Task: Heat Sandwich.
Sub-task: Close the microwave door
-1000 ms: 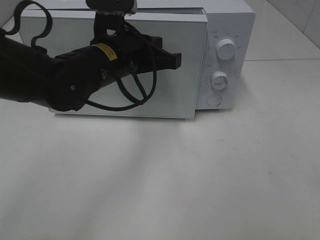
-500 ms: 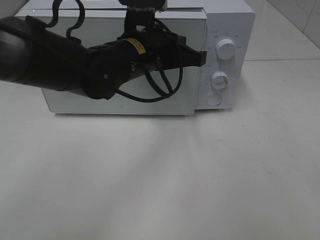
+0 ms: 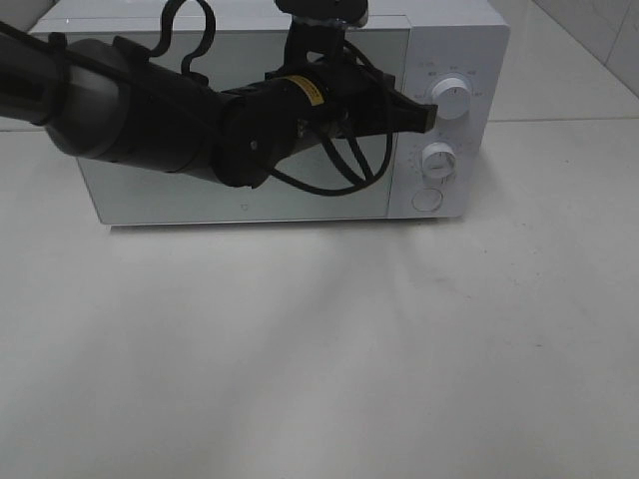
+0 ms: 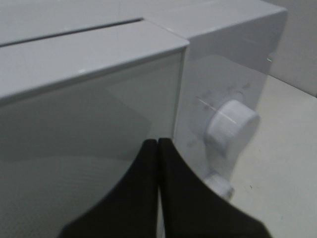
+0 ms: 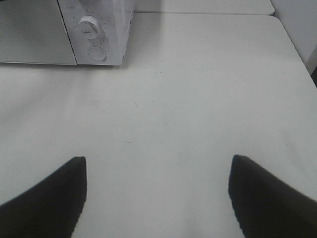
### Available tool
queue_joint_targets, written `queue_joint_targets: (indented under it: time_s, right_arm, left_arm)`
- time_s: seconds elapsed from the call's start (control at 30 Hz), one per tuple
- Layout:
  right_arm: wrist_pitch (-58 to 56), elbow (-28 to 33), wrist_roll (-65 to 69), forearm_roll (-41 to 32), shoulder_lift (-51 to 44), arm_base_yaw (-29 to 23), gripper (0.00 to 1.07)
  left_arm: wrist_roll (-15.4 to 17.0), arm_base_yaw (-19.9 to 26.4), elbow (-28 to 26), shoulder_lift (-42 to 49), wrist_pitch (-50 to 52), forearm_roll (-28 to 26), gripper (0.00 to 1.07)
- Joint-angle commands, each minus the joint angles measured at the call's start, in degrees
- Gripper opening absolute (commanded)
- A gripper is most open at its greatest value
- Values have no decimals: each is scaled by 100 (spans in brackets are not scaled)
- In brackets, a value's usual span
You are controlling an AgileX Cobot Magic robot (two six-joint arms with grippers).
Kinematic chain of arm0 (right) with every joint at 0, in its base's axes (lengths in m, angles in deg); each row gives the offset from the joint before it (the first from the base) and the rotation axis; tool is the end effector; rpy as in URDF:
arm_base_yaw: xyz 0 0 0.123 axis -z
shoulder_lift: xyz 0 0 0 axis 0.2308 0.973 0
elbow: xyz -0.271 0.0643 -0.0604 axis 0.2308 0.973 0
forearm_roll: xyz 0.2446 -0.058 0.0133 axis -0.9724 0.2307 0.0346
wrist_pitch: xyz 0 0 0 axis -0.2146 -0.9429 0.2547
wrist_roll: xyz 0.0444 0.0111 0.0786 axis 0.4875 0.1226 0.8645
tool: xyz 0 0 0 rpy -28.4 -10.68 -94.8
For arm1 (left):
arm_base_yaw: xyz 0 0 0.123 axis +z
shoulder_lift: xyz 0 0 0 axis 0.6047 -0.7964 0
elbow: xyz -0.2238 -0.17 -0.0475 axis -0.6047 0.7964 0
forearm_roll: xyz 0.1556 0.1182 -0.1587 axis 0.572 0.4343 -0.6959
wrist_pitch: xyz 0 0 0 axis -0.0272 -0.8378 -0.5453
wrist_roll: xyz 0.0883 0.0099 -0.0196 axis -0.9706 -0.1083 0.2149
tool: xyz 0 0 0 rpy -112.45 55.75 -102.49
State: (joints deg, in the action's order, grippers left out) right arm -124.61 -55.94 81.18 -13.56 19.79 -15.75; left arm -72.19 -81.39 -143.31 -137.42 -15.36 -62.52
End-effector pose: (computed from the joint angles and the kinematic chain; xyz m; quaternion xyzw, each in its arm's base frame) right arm -0.0049 -0.0018 0.2810 -0.0174 0.8432 0.0008 0.5373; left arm 0.3460 -0.3237 0.1900 0.2277 0.7478 -0.2276 0.5806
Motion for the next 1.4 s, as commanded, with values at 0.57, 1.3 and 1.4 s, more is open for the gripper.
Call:
queue_joint_targets:
  time_s: [0.57,1.3,1.4]
  right_arm:
    - [17,6,-29,-6,-160,40,76]
    - [17,6,-29,-6,-160,40,76]
    - [17,6,-29,-6,-160,40,76]
  left_arm:
    - [-11,120,-195,34,143,-264,0]
    - [-206,-327,1129,1077,-395,-292,0]
    - [-206,-327,1301,1306,-848,-441,3]
